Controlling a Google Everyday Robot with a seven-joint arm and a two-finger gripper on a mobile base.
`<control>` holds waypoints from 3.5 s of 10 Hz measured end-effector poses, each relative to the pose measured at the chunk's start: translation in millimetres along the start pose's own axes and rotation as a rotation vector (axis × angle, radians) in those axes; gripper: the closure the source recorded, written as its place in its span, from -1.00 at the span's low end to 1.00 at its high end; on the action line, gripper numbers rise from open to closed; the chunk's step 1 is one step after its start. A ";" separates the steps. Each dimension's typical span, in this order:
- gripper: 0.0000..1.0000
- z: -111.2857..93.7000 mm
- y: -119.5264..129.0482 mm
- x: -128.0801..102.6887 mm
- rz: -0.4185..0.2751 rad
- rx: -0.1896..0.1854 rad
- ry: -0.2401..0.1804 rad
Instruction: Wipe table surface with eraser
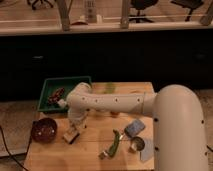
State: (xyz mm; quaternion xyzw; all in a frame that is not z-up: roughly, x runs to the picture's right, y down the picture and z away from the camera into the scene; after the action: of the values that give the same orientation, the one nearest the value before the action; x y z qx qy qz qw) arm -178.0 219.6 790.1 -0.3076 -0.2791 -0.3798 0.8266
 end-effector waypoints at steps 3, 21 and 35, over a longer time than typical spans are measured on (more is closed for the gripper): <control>1.00 11.1 -0.8 -21.5 -0.033 -0.029 -0.025; 1.00 11.0 11.1 -3.0 -0.102 0.039 -0.039; 1.00 -16.4 108.3 61.0 -0.026 -0.056 0.074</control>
State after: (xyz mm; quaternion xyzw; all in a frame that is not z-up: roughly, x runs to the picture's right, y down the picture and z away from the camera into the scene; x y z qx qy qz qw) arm -53.8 236.5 789.6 -0.3128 -0.2413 -0.4092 0.8225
